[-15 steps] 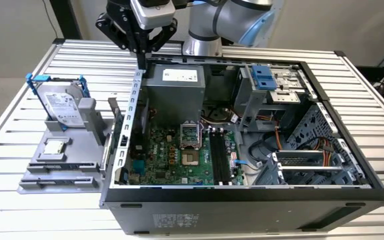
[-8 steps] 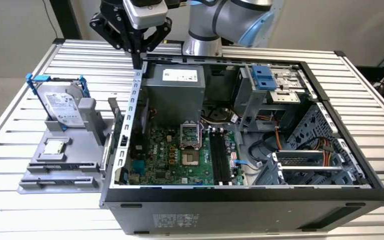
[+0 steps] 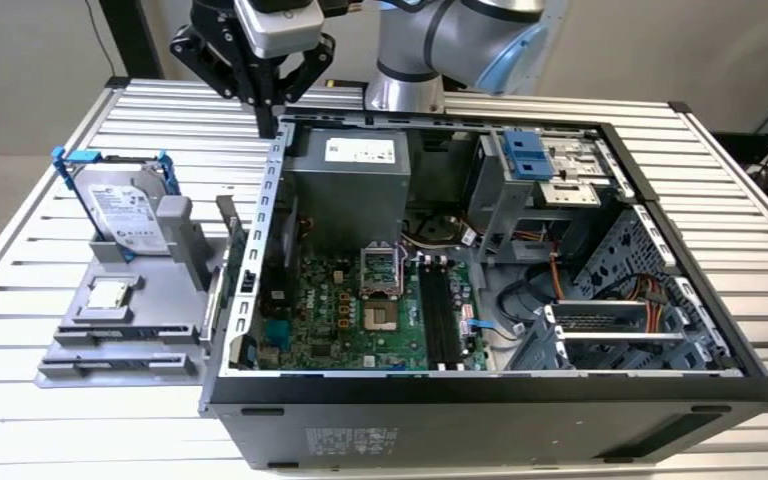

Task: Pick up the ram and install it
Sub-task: 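Reach for the ram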

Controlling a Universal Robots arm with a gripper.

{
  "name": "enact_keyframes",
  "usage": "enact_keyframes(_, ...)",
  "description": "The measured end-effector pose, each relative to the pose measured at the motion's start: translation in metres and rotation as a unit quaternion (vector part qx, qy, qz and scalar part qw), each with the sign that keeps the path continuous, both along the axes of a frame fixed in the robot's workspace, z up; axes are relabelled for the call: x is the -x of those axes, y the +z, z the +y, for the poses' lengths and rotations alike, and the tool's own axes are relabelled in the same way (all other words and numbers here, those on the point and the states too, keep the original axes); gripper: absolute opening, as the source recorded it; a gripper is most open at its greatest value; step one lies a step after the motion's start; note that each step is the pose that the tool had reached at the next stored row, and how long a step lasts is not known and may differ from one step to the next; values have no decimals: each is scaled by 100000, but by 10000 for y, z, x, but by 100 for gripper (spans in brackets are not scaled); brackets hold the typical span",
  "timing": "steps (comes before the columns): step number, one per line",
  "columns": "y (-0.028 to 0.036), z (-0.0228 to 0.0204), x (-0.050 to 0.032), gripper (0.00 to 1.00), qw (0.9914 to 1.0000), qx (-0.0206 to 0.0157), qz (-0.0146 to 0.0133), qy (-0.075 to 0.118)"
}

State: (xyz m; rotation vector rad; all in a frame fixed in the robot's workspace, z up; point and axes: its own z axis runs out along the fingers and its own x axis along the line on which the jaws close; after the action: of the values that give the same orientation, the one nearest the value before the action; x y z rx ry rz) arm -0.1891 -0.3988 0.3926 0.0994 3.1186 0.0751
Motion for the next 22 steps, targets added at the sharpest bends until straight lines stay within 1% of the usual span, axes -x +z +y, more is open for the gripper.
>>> enact_keyframes(9,0,0,76,0,100000,-1,-2,100)
enact_keyframes(22,0,0,103,0,100000,-2,-4,149)
